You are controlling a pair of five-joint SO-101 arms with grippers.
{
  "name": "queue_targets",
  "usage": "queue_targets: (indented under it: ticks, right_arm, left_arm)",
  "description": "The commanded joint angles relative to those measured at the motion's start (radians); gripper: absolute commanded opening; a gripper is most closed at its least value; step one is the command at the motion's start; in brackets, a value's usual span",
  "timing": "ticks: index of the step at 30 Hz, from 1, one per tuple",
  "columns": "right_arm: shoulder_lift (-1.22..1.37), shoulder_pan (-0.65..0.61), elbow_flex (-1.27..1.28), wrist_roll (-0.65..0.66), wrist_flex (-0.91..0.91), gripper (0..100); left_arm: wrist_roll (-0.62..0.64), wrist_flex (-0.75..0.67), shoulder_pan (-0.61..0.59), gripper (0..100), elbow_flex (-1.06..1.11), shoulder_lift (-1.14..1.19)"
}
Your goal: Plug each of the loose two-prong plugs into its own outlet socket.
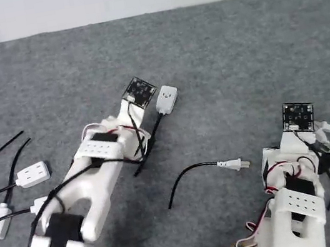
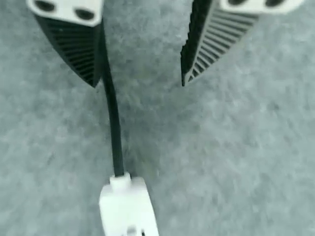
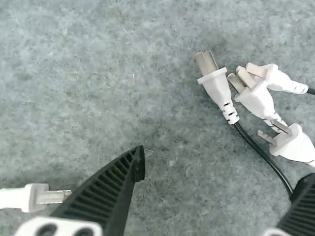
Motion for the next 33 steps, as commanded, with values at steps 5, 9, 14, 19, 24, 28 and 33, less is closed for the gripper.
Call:
queue_targets:
  ticks: [5,9,14,19,24,28,33]
  right_arm:
    - [0.007,-0.027,-0.081,0.023,-0.024,44.8]
    - [0.008,-0.041,-0.08,0.058,-0.024,44.8]
    - [0.008,-0.041,-0.08,0.06,-0.024,44.8]
    - [0.008,-0.05,-0.078,0.063,-0.024,44.8]
    - [0.008,-0.05,-0.077,0.064,-0.024,44.8]
    - [0.008,-0.05,-0.077,0.064,-0.024,44.8]
    - [0.008,-0.051,-0.077,0.064,-0.024,44.8]
  left_arm:
    - [0.014,0.012,0.084,24,-0.134,0.066]
    - [0.014,0.081,0.083,24,-0.236,0.129]
    - [0.014,0.287,0.084,24,-0.461,0.285]
    - [0.014,0.448,0.083,24,-0.631,0.408]
    - [0.006,0.477,0.091,17,-0.659,0.431]
    - [0.005,0.483,0.092,3,-0.659,0.433]
    - [-0.083,0.546,0.109,1,-0.654,0.436]
